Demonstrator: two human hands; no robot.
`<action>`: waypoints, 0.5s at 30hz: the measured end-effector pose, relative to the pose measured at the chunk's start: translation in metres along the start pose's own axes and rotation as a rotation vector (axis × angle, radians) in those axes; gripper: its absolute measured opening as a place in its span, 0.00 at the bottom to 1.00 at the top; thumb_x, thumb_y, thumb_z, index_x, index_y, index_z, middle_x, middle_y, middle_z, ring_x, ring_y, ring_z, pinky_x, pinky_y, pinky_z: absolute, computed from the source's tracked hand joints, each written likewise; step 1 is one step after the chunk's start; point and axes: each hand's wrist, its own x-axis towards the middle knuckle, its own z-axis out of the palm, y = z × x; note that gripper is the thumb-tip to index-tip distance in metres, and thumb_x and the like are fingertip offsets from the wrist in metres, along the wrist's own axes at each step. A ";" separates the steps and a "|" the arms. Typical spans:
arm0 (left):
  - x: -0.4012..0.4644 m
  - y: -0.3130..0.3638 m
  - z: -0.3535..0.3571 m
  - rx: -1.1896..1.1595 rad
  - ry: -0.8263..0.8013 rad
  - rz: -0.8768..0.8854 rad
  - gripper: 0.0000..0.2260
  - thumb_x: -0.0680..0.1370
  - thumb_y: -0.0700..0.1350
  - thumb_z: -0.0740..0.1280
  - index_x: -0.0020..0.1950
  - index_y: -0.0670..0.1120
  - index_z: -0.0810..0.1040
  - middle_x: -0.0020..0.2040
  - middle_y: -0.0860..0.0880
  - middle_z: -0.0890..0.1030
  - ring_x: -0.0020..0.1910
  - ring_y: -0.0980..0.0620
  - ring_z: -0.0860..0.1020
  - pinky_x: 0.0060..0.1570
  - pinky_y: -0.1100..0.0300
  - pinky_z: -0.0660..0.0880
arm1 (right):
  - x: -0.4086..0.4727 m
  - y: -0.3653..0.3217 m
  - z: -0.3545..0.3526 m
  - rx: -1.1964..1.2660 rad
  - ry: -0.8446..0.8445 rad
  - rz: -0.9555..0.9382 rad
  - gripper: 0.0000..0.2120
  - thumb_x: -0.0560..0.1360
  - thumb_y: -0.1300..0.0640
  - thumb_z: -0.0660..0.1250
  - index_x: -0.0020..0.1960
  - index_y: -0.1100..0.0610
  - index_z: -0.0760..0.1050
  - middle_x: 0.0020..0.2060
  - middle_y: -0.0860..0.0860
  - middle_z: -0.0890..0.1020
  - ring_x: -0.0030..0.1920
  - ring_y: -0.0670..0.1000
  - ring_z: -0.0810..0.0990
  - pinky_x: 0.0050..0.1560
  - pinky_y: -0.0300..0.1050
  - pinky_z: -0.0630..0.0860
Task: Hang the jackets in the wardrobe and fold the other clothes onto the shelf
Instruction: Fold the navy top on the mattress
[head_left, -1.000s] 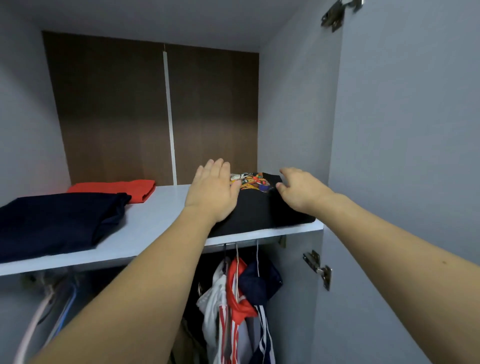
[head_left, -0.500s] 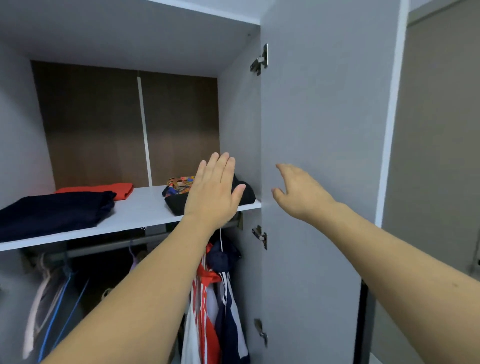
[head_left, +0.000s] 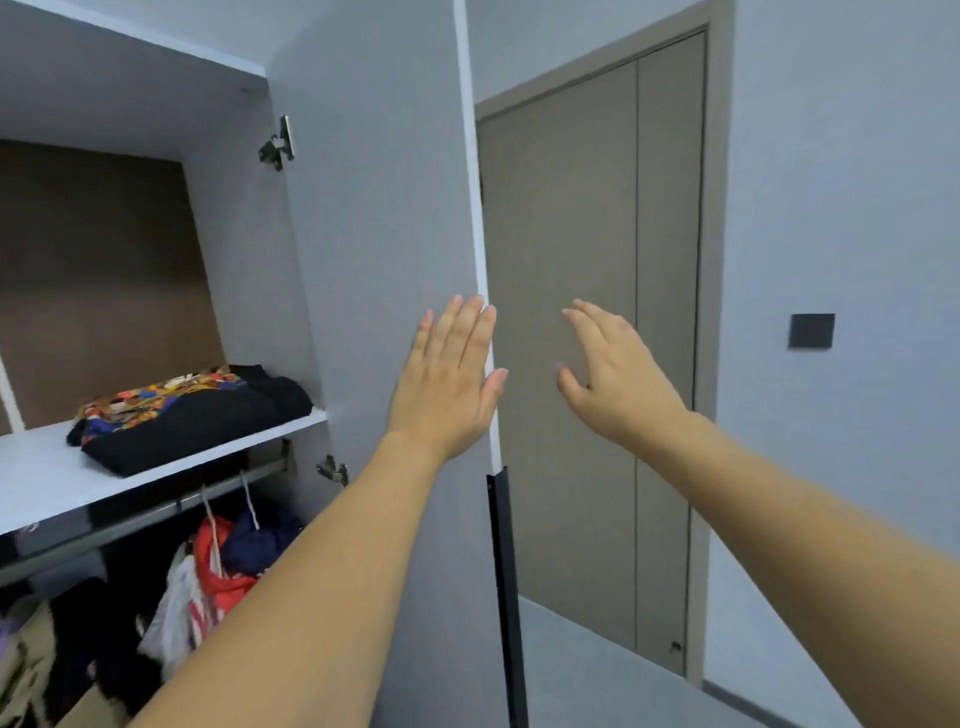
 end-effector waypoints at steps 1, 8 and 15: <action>0.009 0.019 0.004 -0.023 0.005 0.015 0.28 0.81 0.52 0.57 0.78 0.39 0.60 0.78 0.43 0.61 0.78 0.43 0.56 0.77 0.44 0.51 | -0.009 0.017 -0.011 -0.027 0.014 0.035 0.28 0.79 0.54 0.62 0.76 0.62 0.60 0.76 0.57 0.62 0.76 0.54 0.58 0.76 0.47 0.48; 0.064 0.170 0.048 -0.177 0.010 0.082 0.29 0.83 0.53 0.56 0.80 0.42 0.53 0.81 0.45 0.54 0.80 0.47 0.49 0.78 0.49 0.42 | -0.088 0.160 -0.082 -0.138 -0.030 0.254 0.29 0.79 0.54 0.61 0.77 0.60 0.57 0.76 0.55 0.61 0.76 0.55 0.59 0.75 0.47 0.55; 0.108 0.339 0.100 -0.329 -0.048 0.211 0.29 0.83 0.53 0.54 0.80 0.42 0.52 0.80 0.46 0.55 0.80 0.46 0.50 0.78 0.49 0.43 | -0.172 0.299 -0.137 -0.207 -0.060 0.488 0.28 0.80 0.54 0.59 0.77 0.59 0.58 0.75 0.54 0.64 0.75 0.55 0.61 0.74 0.48 0.57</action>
